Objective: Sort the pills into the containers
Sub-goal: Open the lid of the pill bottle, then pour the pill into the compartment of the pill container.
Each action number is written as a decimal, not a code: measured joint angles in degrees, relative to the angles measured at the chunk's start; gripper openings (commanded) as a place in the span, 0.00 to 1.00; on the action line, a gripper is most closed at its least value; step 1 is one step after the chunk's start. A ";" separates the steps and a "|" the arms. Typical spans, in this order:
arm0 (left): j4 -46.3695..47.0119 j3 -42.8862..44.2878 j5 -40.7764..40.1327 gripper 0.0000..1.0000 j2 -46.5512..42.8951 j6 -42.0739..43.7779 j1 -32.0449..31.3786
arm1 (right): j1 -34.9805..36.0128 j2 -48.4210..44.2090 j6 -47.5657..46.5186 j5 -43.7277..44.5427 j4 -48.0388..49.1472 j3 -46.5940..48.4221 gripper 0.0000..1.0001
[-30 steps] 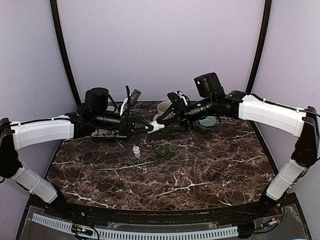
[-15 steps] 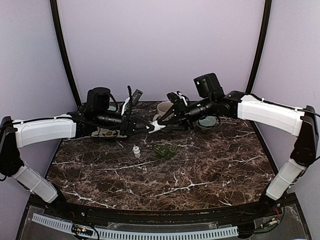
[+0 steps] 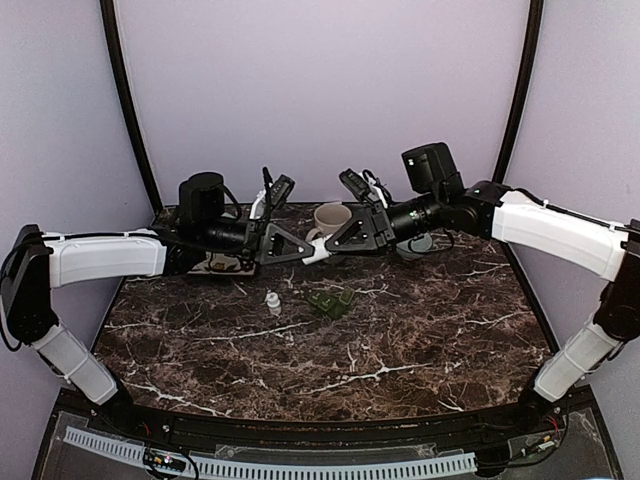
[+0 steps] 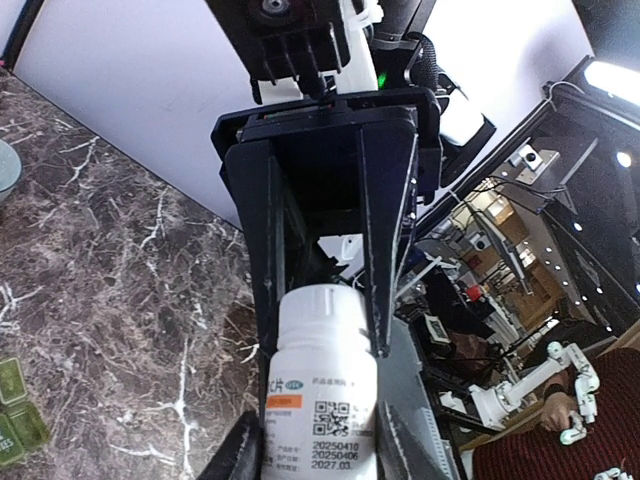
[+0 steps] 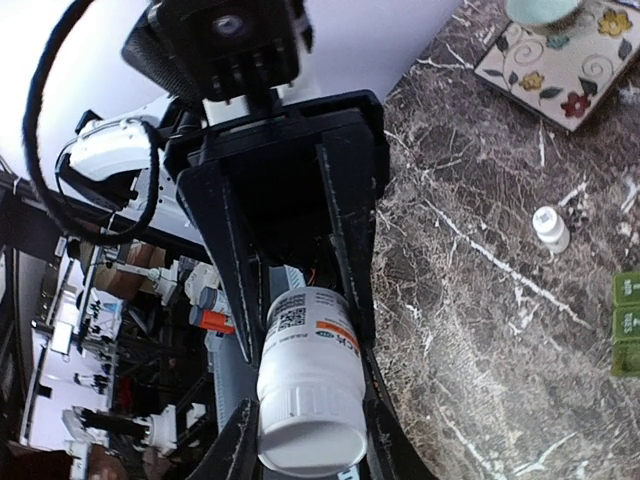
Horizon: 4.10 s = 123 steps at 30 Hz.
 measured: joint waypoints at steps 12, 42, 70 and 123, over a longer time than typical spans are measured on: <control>10.19 -0.02 4.61 0.12 0.24 -15.98 -0.13 | 0.42 -3.39 -15.13 -0.09 2.69 -0.90 0.14; 11.23 -1.27 4.07 0.12 0.24 -14.75 0.15 | -0.37 -6.12 -21.31 4.90 3.91 -4.72 0.14; 16.48 -16.28 -9.46 0.12 -1.66 -9.07 -0.26 | -4.13 -12.41 -17.20 13.90 8.63 -12.92 0.14; 31.28 -20.57 -34.62 0.11 16.39 -7.48 -8.09 | -6.82 -18.93 -13.94 22.67 12.15 -21.77 0.14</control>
